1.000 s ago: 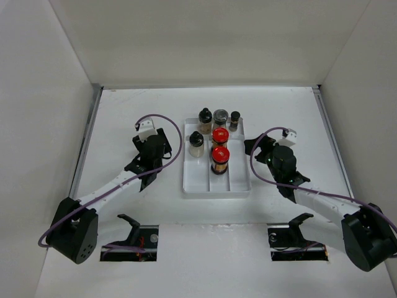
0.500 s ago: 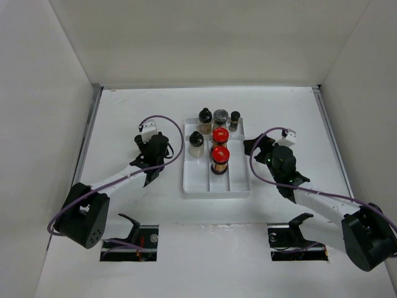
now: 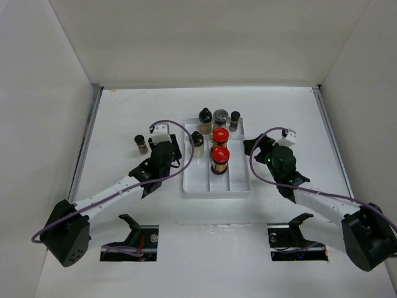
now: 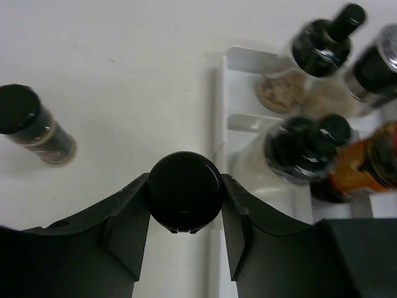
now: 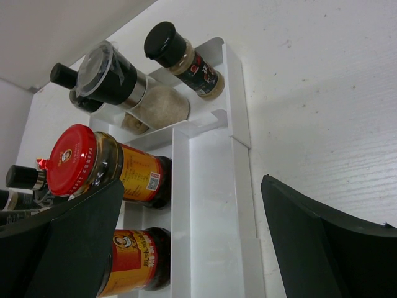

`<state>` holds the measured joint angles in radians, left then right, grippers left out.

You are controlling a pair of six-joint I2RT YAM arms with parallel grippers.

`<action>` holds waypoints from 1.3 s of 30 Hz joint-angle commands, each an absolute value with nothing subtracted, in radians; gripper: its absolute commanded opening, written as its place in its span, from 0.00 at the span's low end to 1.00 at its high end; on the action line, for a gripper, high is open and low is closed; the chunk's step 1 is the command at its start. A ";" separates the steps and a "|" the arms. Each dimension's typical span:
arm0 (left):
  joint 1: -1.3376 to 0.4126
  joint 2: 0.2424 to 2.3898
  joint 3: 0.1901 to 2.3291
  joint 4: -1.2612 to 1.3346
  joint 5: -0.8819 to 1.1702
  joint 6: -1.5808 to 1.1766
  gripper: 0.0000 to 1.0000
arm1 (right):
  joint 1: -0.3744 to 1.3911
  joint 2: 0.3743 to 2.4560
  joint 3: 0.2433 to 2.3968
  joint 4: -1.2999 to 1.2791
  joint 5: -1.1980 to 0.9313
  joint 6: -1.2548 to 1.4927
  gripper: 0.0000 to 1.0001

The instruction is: Organize the condiment bottles

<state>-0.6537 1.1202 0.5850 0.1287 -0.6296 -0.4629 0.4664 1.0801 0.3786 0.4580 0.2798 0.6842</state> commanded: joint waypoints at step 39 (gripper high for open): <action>-0.881 1.365 0.680 0.305 -0.561 -0.397 0.69 | 0.478 1.077 0.416 0.522 0.276 0.670 0.99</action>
